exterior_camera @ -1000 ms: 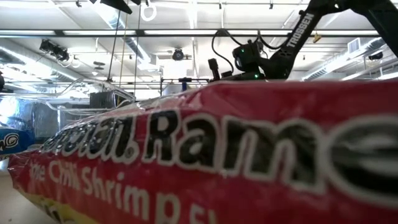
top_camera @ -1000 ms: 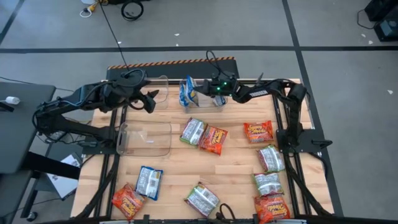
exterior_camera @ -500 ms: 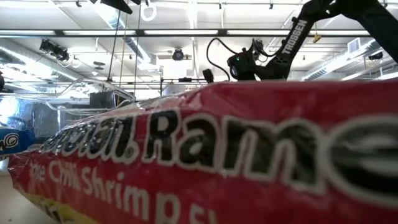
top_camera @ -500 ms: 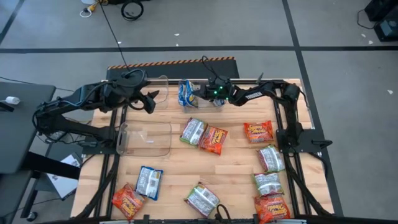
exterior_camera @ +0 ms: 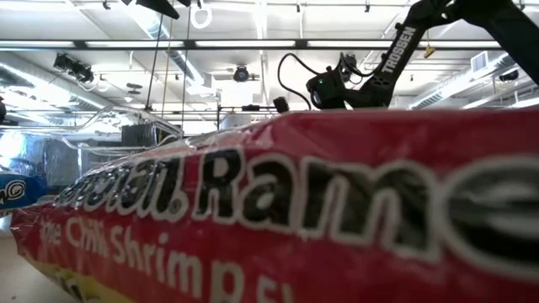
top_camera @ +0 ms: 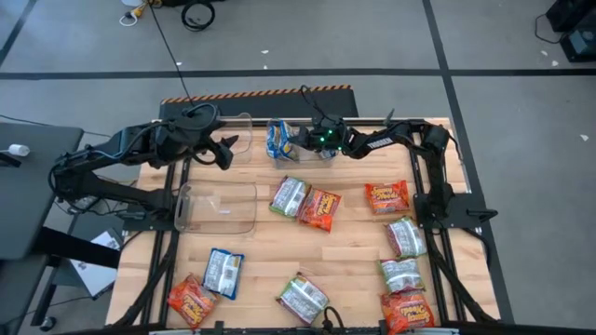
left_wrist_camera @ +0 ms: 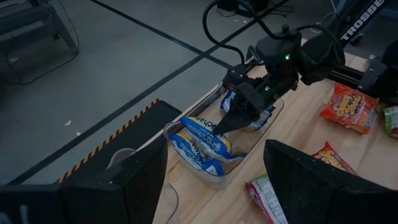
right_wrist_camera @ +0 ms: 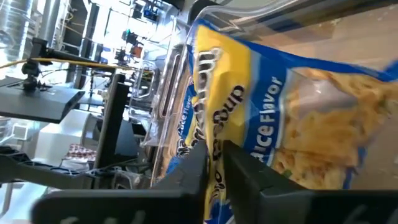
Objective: Sort Maruchan noodles
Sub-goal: Put the blue noodle pack into the right transparent bin
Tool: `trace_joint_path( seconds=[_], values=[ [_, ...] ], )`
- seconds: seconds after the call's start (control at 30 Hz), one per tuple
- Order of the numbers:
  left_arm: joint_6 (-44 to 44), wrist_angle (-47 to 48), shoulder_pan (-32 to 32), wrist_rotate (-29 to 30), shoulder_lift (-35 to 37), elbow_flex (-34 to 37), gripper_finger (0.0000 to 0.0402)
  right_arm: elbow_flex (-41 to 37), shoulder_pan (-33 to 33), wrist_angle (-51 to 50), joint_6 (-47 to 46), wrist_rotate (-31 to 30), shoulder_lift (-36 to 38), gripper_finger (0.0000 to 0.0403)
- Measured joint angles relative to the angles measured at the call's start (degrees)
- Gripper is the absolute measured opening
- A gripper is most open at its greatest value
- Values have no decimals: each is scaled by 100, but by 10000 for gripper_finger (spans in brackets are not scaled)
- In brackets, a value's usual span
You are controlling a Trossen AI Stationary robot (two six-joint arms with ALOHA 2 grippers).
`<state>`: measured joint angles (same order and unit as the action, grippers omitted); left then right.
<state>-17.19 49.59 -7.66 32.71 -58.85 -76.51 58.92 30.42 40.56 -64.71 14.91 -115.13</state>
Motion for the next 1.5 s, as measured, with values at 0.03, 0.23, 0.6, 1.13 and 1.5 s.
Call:
trace_joint_path(
  seconds=[0.03, 0.23, 0.6, 1.13, 1.5],
  values=[
    [0, 0, 0, 0, 0, 0, 272, 0, -4, 1, 21, -4, 0, 69],
    [0, 4, 0, 0, 0, 0, 272, 0, -5, 2, 37, -2, 0, 126],
    [-414, 370, 15, -209, 248, 0, 272, 2, -51, -502, -144, -196, 230, 134],
    [-580, 492, 406, -219, 651, -2, 272, 86, -377, -1596, -218, -860, 1096, 134],
    [-322, 1108, 1001, -879, 768, -2, 272, 2995, -2460, -5524, 1852, -2273, 1190, 134]
  ],
)
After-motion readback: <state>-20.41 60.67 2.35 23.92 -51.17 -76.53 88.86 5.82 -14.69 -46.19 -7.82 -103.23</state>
